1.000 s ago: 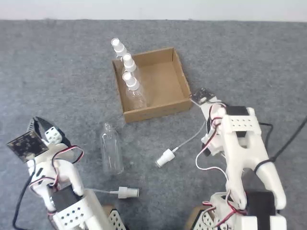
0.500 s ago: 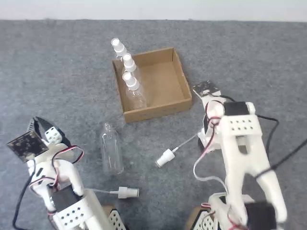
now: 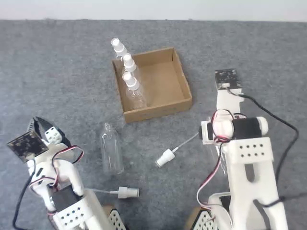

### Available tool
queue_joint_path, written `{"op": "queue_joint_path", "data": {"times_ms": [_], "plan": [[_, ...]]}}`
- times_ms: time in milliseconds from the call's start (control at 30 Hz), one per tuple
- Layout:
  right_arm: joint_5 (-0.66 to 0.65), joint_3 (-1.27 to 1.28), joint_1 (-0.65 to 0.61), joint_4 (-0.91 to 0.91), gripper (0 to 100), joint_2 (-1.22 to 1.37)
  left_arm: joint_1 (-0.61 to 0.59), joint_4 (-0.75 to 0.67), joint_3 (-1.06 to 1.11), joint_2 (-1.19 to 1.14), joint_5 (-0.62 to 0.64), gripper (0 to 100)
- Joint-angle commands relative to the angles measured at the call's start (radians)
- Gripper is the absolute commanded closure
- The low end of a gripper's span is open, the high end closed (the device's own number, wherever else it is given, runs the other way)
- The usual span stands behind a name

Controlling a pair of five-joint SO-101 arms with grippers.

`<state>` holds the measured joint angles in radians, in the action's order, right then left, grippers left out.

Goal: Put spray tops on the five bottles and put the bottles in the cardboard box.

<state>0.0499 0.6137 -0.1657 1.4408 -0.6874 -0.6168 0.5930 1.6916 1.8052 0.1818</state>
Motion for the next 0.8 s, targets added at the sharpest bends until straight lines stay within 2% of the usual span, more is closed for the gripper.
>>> {"op": "queue_joint_path", "data": {"times_ms": [0,167,433,633,767], "plan": [[0.066,-0.066,-0.007,-0.048,99.1,-0.070,-0.002,-0.012,-0.007,0.014,-0.008,99],[0.103,-0.021,-0.004,-0.087,99.1,-0.116,-0.002,-0.012,-0.007,0.014,-0.008,99],[0.103,0.213,0.001,-0.277,99.1,-0.312,0.000,-0.012,-0.007,0.014,-0.008,99],[0.103,0.338,0.002,-0.343,99.1,-0.456,0.000,-0.012,-0.007,0.014,-0.008,99],[0.103,0.423,0.062,-0.406,99.1,-0.545,0.000,-0.012,-0.007,0.014,-0.008,99]]}}
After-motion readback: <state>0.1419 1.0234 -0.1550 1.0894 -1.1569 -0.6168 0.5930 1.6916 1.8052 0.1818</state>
